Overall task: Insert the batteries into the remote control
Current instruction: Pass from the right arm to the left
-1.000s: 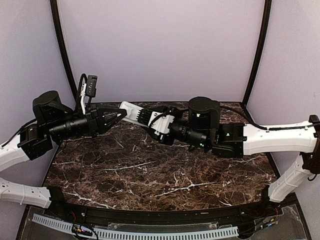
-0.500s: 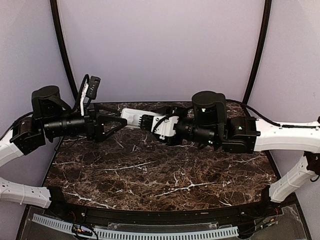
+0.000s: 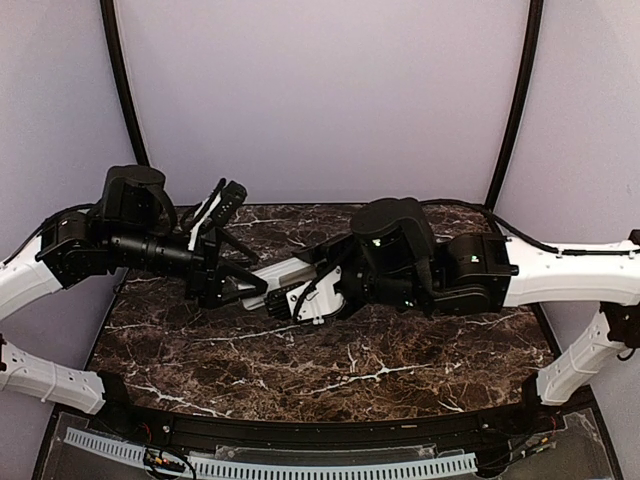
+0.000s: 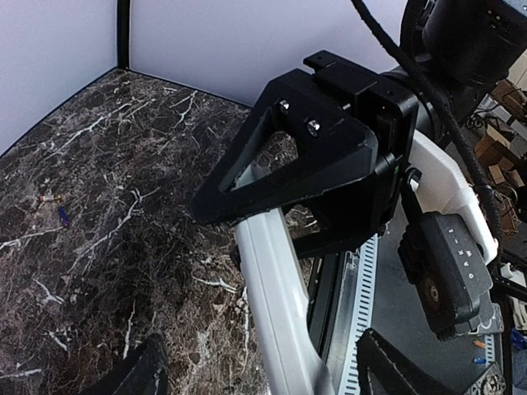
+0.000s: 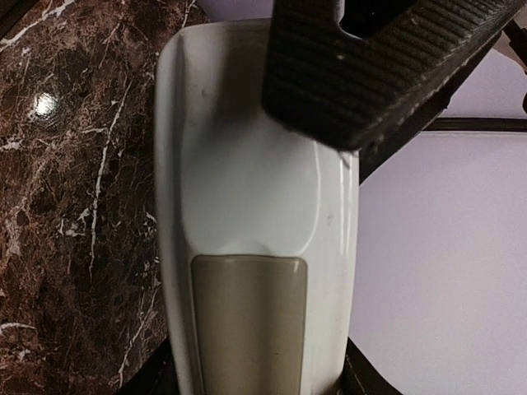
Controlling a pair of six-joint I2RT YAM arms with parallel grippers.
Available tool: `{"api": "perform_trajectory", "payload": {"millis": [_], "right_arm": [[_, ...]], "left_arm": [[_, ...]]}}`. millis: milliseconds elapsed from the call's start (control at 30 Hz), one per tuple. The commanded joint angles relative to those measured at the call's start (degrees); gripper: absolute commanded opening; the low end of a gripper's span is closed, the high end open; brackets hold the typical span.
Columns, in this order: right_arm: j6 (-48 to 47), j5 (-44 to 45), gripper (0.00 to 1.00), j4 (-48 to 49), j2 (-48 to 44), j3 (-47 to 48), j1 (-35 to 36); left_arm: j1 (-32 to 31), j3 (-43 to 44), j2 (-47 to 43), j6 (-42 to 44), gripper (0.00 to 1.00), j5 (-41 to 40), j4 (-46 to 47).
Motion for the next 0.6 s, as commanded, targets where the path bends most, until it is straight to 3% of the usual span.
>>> {"api": "perform_trajectory", "payload": {"millis": [0,100,300,400,567], "right_arm": [[-5.1,2.6,0.19,0.9,1.9,3.3,0.6],[-7.0,2.9,0.19,2.2,2.4,3.2,0.6],[-9.9,3.7,0.19,4.0,3.1,3.3,0.8],[-11.1,3.9,0.19,4.8,3.3,3.3,0.8],[-13.1,4.7,0.19,6.5,3.4,3.3,0.9]], "left_arm": [[-0.2,-0.4,0.9,3.3,0.73,3.7,-3.2],[-0.2,-0.4,1.3,3.3,0.61,1.8,-3.4],[-0.2,-0.4,1.9,3.8,0.47,-0.9,-5.1],[-0.2,-0.5,2.6,3.8,0.46,-0.6,-5.7],[-0.2,-0.9,3.6,3.8,0.54,-0.8,-6.0]]}}
